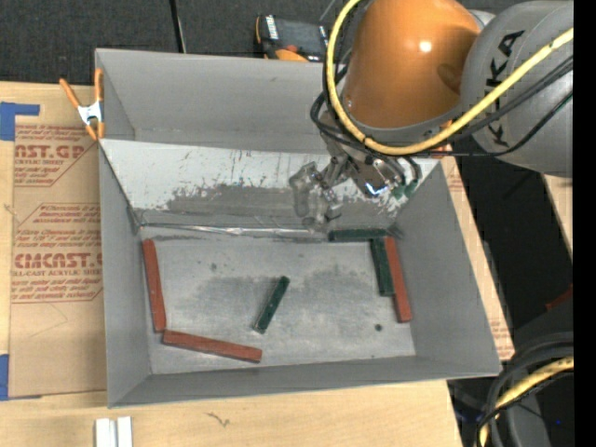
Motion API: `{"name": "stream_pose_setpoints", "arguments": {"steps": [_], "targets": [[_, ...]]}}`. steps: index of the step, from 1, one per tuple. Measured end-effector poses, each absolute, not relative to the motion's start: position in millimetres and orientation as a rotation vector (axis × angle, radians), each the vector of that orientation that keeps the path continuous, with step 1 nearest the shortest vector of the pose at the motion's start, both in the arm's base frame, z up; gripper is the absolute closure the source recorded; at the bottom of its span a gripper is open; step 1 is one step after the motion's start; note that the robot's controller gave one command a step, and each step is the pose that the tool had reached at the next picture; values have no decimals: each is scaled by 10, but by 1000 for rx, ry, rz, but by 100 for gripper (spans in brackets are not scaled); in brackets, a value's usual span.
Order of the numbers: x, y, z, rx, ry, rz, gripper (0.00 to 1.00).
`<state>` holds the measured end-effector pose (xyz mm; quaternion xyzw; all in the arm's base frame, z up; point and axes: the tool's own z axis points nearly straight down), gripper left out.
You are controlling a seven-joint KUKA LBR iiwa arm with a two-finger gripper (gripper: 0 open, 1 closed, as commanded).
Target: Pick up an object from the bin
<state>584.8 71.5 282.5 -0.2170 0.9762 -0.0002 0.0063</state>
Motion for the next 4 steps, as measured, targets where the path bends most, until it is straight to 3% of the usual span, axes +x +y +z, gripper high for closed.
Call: {"name": "stream_pose_setpoints", "arguments": {"steps": [1, 2, 3, 4], "targets": [[5814, 1042, 1964, -380, 3121, 3, 100], [5826, 1037, 1990, -378, 3116, 2, 0], [5533, 860, 1419, -505, 3106, 0, 0], [5353, 594, 649, -525, 3105, 1, 0]]}}
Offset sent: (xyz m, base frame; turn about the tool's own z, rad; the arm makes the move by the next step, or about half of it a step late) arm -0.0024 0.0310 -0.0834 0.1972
